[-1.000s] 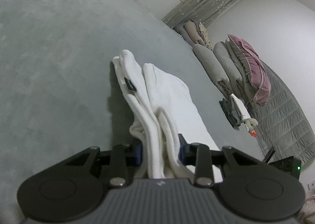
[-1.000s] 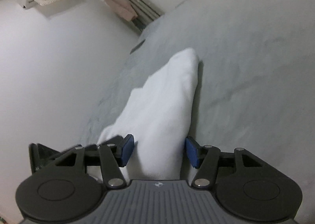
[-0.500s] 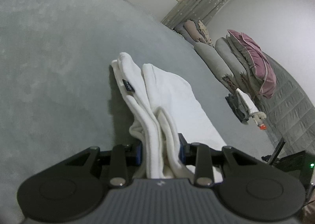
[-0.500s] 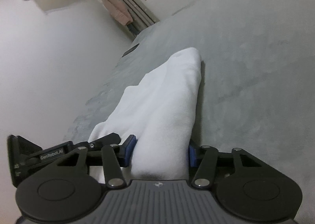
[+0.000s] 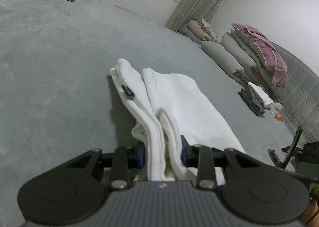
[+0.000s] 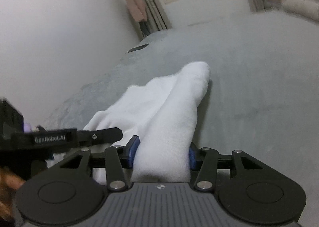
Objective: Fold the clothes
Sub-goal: 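Grip the folded white shirt ends firmly with both grippers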
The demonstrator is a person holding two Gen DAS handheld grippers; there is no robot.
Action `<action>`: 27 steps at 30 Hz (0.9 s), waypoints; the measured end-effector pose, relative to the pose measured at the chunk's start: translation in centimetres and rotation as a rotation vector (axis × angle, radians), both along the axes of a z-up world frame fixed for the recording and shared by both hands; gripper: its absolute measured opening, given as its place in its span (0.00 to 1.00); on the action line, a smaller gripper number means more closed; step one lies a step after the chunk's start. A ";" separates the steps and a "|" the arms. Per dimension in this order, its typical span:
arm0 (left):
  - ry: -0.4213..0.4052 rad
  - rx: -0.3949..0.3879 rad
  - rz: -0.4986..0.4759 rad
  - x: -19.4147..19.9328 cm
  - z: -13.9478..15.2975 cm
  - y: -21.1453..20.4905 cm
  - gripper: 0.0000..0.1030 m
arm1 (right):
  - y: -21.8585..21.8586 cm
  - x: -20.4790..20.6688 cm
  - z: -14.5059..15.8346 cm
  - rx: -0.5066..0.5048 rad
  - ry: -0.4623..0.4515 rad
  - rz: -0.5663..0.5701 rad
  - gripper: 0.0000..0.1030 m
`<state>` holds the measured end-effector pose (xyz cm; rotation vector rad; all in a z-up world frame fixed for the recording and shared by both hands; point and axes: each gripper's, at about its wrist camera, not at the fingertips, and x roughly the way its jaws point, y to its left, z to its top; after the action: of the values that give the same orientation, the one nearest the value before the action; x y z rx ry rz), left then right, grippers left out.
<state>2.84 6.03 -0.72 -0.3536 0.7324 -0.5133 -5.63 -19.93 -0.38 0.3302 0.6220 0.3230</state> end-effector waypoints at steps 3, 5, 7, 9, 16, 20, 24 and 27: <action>-0.013 0.012 -0.001 -0.1 0.0 -0.1 0.28 | -1.0 0.5 -0.5 0.076 0.032 -0.004 0.50; -0.027 0.029 0.001 -0.3 0.2 -0.3 0.28 | -1.3 0.6 -0.7 0.100 0.039 -0.012 0.49; -0.043 0.047 0.002 -0.6 0.4 -0.4 0.28 | -0.5 0.2 -0.3 0.050 0.009 -0.020 0.47; -0.057 0.061 0.005 -0.8 0.7 -0.5 0.28 | 0.7 -0.3 0.4 -0.021 -0.036 -0.024 0.46; -0.066 0.071 0.024 -1.5 1.3 -0.7 0.28 | 1.6 -0.9 1.0 -0.065 -0.065 -0.010 0.45; -0.074 0.067 0.054 -2.2 1.8 -0.1 0.28 | 2.4 -1.0 1.4 -0.069 -0.071 -0.001 0.45; -0.103 0.078 0.085 -3.6 3.1 0.4 0.28 | 3.4 -1.5 2.1 -0.073 -0.087 0.014 0.45; -0.125 0.072 0.103 -4.6 4.3 1.1 0.28 | 4.1 -2.0 3.1 -0.069 -0.109 0.028 0.45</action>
<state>-1.77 7.11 3.55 -0.2882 0.6068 -0.4067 -7.68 -15.80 2.75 0.2361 0.5302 0.3430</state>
